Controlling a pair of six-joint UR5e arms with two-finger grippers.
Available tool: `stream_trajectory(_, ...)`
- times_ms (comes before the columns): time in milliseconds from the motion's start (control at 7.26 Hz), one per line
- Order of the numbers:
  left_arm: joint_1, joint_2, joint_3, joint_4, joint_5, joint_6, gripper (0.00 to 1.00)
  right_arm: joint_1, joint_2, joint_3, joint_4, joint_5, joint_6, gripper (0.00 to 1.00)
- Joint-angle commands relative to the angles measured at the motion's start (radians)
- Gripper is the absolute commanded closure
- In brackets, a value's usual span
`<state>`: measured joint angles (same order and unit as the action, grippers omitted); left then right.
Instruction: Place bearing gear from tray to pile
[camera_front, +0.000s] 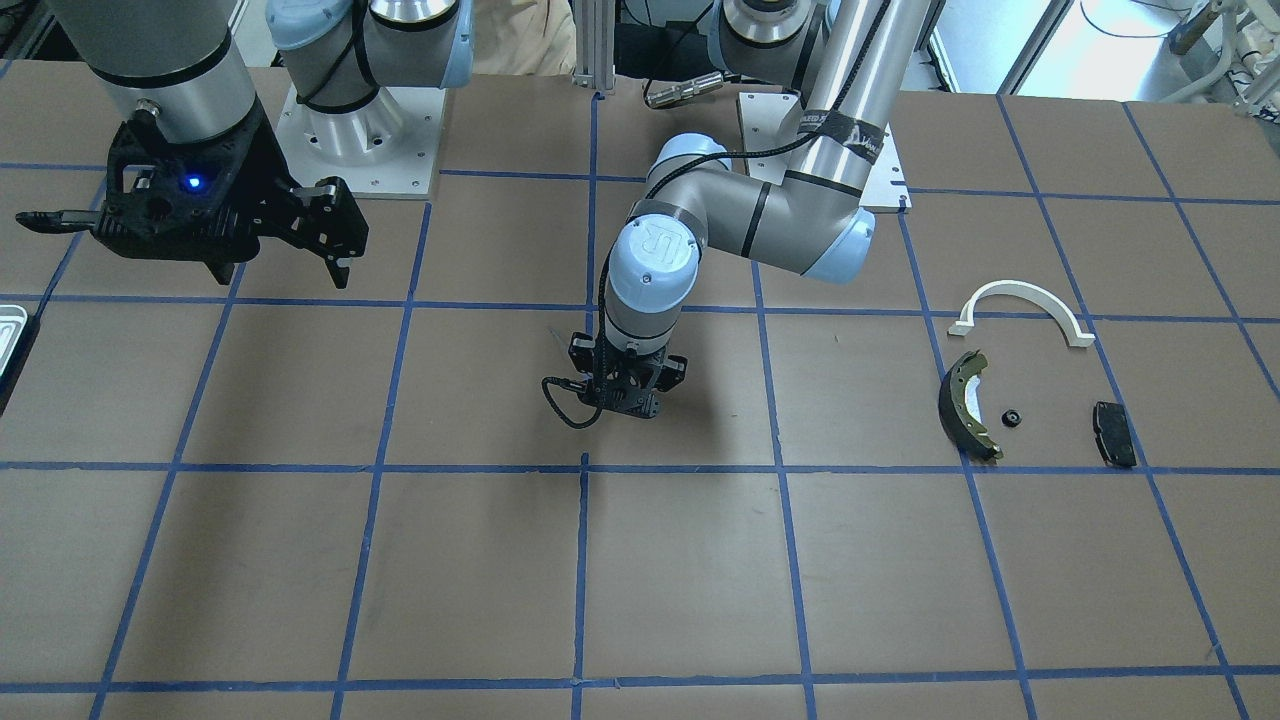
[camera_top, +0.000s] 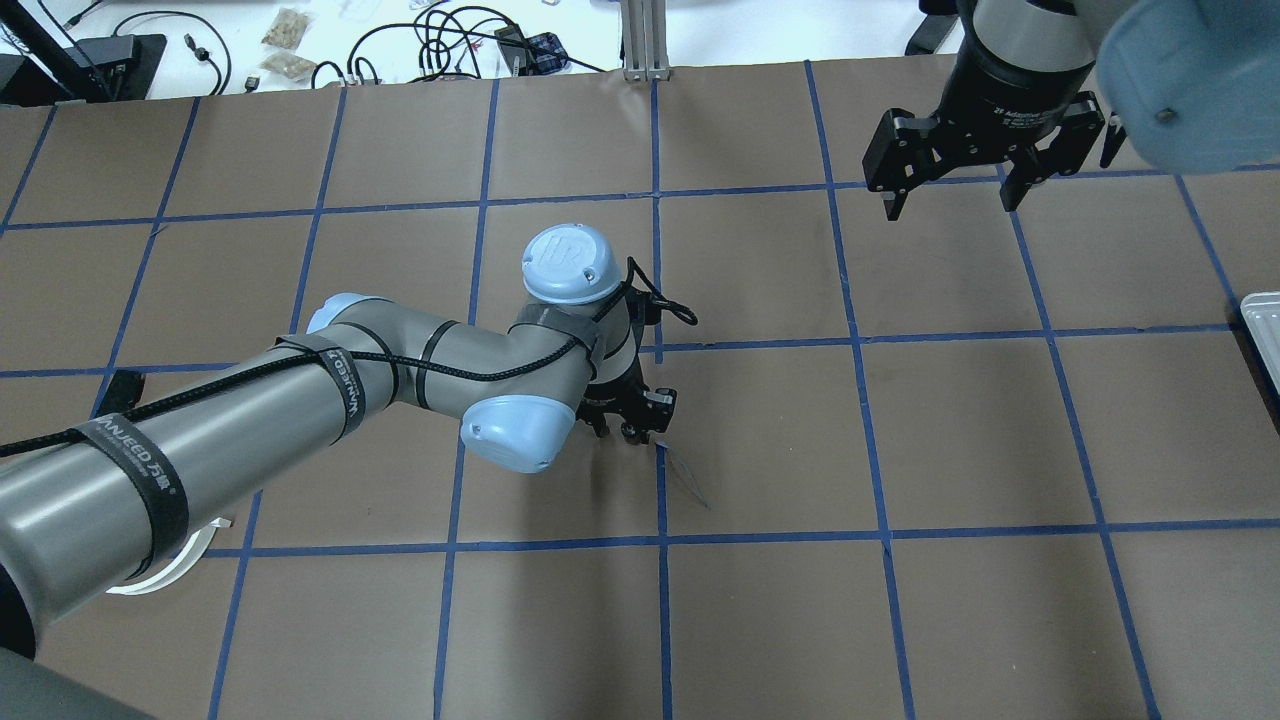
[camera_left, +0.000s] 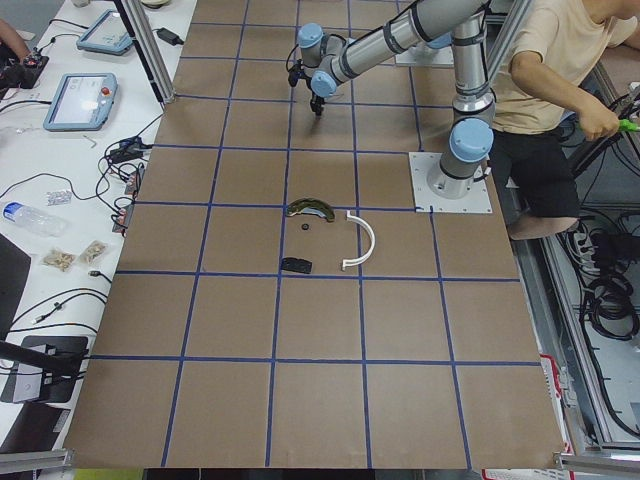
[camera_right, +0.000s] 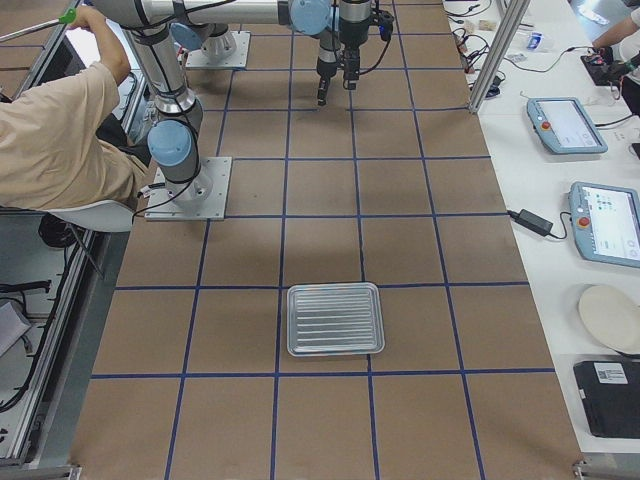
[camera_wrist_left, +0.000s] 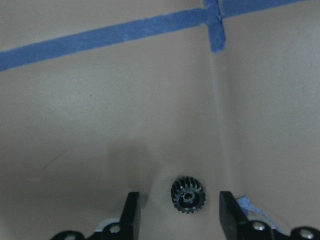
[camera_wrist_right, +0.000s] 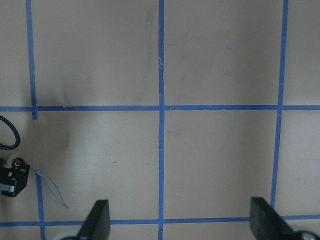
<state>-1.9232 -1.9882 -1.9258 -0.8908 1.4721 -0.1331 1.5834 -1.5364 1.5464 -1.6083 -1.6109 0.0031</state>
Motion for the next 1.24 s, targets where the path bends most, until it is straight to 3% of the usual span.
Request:
stream_trajectory(0,0.000,-0.004,0.004,0.001,-0.001,0.003,0.81,-0.002,-0.001,0.001,0.028,0.015,0.009,0.00)
stream_trajectory(138,0.001,-0.001,0.005,0.000,-0.004,0.004,1.00,-0.002,-0.001,0.001,0.030,0.041,0.009,0.00)
stream_trajectory(551,0.036,0.028,0.031,-0.011,-0.021,0.023,1.00,-0.002,-0.001,0.001,0.022,0.037,0.009,0.00)
stream_trajectory(689,0.097,0.037,0.086,-0.076,-0.019,0.076,1.00,-0.002,-0.001,0.001,0.019,0.037,0.011,0.00)
stream_trajectory(964,0.292,0.066,0.303,-0.417,0.005,0.295,1.00,0.000,0.002,0.001,0.031,0.042,0.011,0.00)
stream_trajectory(1102,0.391,0.066,0.406,-0.571,0.101,0.404,1.00,0.000,0.004,0.001,0.031,0.042,0.009,0.00)
